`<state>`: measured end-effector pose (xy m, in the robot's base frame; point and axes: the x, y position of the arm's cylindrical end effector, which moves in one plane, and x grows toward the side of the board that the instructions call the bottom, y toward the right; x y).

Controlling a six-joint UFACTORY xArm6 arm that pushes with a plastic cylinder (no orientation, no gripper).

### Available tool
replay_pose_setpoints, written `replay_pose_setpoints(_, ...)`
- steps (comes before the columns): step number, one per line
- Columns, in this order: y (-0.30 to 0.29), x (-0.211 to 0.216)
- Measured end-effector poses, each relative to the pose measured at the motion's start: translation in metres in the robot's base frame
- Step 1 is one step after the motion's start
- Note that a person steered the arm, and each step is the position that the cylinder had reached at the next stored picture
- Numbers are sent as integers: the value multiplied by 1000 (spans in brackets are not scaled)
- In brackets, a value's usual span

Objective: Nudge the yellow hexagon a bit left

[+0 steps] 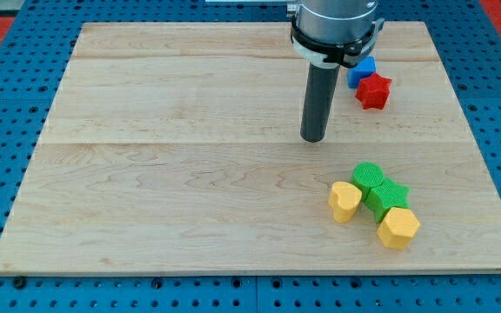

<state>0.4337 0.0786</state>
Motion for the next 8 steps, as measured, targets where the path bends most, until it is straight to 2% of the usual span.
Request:
replay_pose_setpoints(3,0,-4)
replay_pose_setpoints(5,24,-6)
replay_pose_setpoints(7,59,-4)
replay_pose_setpoints(8,125,8)
